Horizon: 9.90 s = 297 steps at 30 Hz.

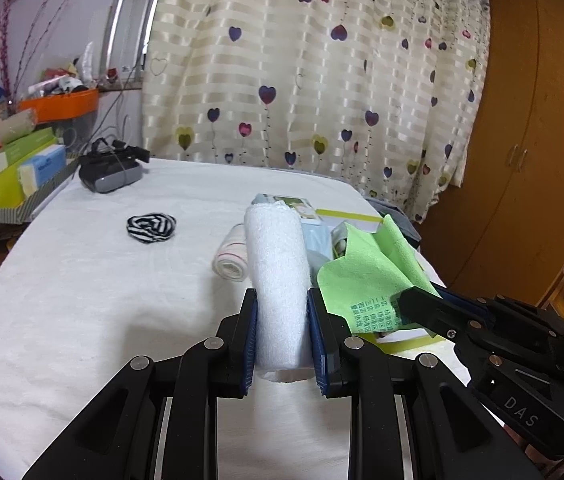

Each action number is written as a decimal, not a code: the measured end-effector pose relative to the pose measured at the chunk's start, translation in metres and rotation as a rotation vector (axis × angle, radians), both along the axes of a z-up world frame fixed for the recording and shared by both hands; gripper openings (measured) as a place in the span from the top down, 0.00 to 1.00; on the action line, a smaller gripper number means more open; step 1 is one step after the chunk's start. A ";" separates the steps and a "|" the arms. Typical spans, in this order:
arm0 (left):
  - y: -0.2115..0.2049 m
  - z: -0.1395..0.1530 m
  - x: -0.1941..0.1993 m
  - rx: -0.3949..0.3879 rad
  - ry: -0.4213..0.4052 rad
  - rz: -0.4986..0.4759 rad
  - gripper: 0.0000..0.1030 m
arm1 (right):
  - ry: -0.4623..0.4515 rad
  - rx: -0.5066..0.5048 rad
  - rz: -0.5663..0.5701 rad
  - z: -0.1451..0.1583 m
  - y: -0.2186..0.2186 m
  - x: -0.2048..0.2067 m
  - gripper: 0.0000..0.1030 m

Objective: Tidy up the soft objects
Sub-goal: 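Carry the white towel roll and green cloth with both grippers toward the white box, then lower the towel roll and green cloth into the green box and open both grippers, then withdraw both grippers from the box and move toward the bandage roll, then grasp the white bandage roll with the left gripper while the right gripper grasps the striped sock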

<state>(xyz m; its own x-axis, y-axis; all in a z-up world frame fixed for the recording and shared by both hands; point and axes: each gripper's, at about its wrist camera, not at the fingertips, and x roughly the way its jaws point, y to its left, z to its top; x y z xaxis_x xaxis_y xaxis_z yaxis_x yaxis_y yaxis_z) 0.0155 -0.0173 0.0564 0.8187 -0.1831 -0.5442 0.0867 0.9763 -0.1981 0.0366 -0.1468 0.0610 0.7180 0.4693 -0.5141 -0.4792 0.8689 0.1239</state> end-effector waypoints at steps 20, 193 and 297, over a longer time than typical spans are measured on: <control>-0.062 -0.010 0.022 0.039 0.030 -0.100 0.79 | 0.026 0.036 -0.107 -0.014 -0.060 0.013 0.91; 0.050 -0.047 0.095 -0.028 0.163 0.052 0.68 | 0.093 -0.141 -0.007 -0.016 0.030 0.074 0.57; 0.214 -0.081 0.097 -0.197 0.129 0.326 0.61 | 0.395 -0.390 0.219 -0.079 0.238 0.258 0.84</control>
<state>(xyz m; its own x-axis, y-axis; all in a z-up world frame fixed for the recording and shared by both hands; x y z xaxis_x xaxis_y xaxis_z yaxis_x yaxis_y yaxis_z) 0.1129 0.1969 -0.0247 0.7784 -0.0358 -0.6268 -0.2595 0.8907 -0.3732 0.2950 0.0913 -0.0181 0.3453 0.3083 -0.8864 -0.6351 0.7721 0.0211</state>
